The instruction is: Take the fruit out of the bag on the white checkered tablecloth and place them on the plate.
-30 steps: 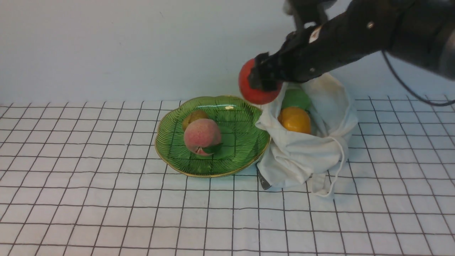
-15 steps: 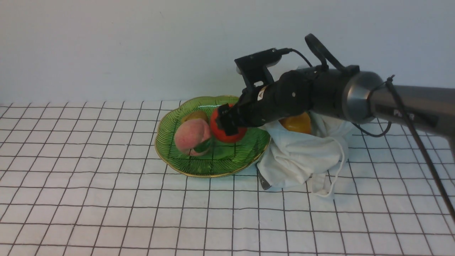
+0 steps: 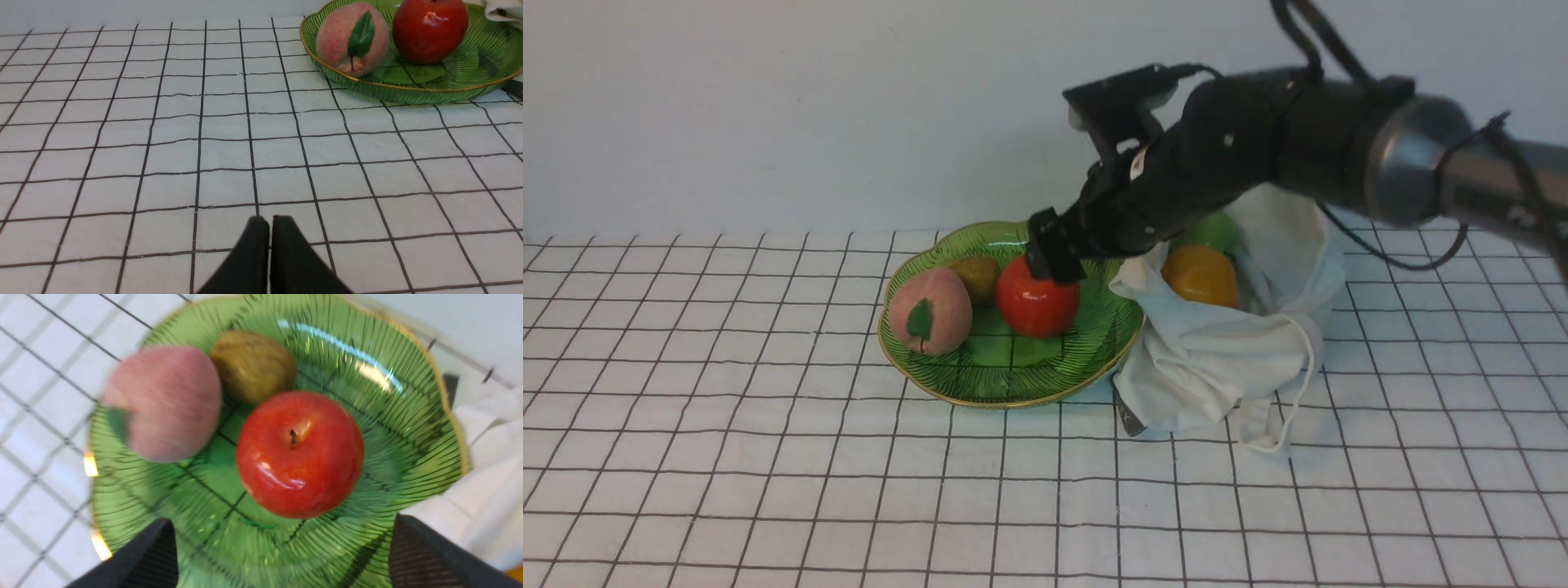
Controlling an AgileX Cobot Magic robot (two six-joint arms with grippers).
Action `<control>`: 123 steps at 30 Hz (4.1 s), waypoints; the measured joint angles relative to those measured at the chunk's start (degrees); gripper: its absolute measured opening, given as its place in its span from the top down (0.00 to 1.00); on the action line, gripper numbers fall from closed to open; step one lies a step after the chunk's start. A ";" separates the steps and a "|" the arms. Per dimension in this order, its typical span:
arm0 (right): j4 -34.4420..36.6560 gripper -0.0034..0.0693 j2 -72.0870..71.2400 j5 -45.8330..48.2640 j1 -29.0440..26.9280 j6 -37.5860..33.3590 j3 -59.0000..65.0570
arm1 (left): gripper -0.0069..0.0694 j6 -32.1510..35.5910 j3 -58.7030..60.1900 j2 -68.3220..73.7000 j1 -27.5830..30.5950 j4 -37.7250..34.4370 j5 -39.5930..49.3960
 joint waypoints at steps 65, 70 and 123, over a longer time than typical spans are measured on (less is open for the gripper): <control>-28.04 0.97 -105.75 -23.86 0.06 27.20 72.80 | 0.92 0.00 0.00 0.00 0.00 -0.02 0.00; -28.04 0.97 -105.75 -23.92 0.06 27.20 72.80 | 0.92 0.00 0.00 0.00 0.00 -0.02 0.00; -8.12 0.97 -113.57 -24.99 -26.76 10.57 101.20 | 0.92 0.00 0.00 0.00 0.00 -0.02 0.00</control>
